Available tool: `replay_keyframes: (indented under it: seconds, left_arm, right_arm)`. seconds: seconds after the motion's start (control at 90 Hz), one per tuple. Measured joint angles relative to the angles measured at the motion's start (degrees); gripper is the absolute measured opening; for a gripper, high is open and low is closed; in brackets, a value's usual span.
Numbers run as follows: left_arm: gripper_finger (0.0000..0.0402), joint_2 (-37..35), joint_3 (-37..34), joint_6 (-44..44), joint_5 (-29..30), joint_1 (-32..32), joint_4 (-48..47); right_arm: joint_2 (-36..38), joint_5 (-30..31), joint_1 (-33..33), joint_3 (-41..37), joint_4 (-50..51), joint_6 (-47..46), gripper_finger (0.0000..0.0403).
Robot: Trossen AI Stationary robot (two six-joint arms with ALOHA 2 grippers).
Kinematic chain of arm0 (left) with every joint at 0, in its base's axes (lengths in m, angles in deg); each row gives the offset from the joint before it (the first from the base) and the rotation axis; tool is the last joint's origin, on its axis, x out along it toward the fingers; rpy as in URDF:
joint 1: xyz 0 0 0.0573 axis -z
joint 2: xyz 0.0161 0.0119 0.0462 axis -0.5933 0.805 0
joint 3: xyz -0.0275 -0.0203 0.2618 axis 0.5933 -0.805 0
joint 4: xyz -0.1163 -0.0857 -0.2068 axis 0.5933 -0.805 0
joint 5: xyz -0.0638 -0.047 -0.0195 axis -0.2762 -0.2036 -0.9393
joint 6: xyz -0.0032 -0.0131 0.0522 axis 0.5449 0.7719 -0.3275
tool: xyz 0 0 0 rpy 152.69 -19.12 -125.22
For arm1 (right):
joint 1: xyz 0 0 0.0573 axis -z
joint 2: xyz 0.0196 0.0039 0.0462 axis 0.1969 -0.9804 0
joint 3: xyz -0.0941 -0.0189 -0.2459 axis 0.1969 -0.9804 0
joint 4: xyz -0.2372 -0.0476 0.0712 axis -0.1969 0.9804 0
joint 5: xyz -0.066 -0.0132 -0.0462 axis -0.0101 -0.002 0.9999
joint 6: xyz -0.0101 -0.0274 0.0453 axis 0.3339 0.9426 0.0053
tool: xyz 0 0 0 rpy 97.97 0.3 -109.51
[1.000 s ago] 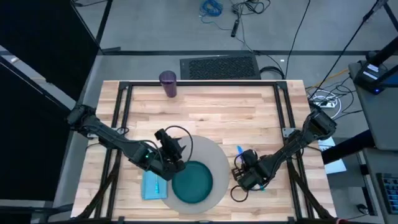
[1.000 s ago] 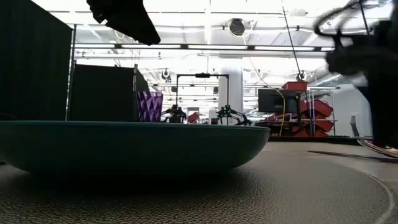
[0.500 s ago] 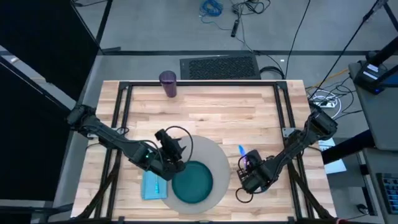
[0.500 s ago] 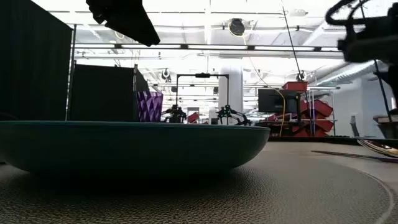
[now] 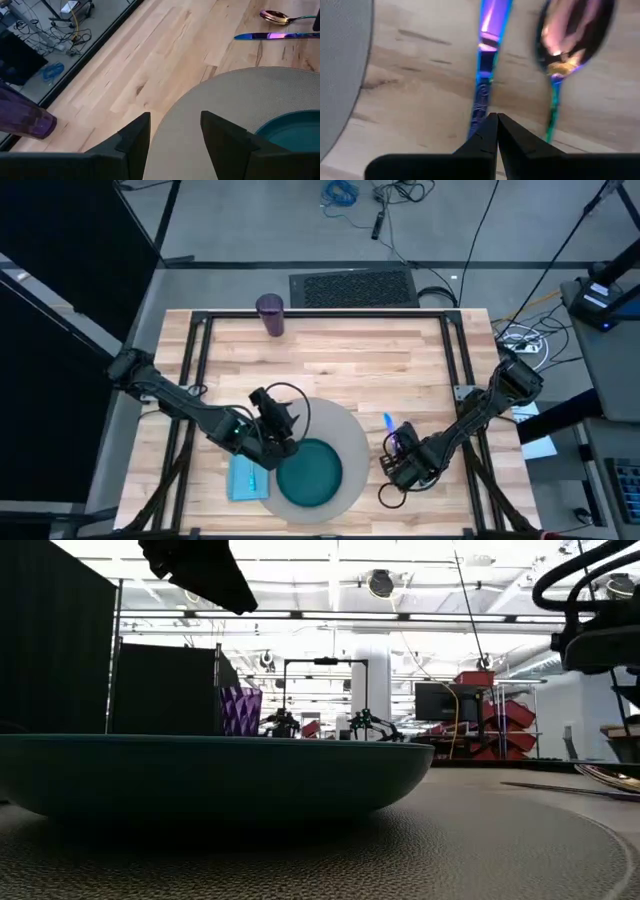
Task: Set table place
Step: Adjust the blue table knife
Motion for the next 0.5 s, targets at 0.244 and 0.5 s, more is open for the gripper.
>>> replay_keyframes:
  seconds: [0.244, 0.5]
  left_arm:
    - [0.0162, 0.0, 0.0, -0.02, 0.0, 0.0, -0.02]
    - [0.0162, 0.0, 0.0, -0.02, -0.02, -0.02, -0.01]
  right_arm:
    - [0.02, 0.0, 0.0, 0.0, -0.18, 0.12, 0.0]
    - [-0.35, 0.13, -0.4, 0.0, -1.24, 0.07, 0.0]
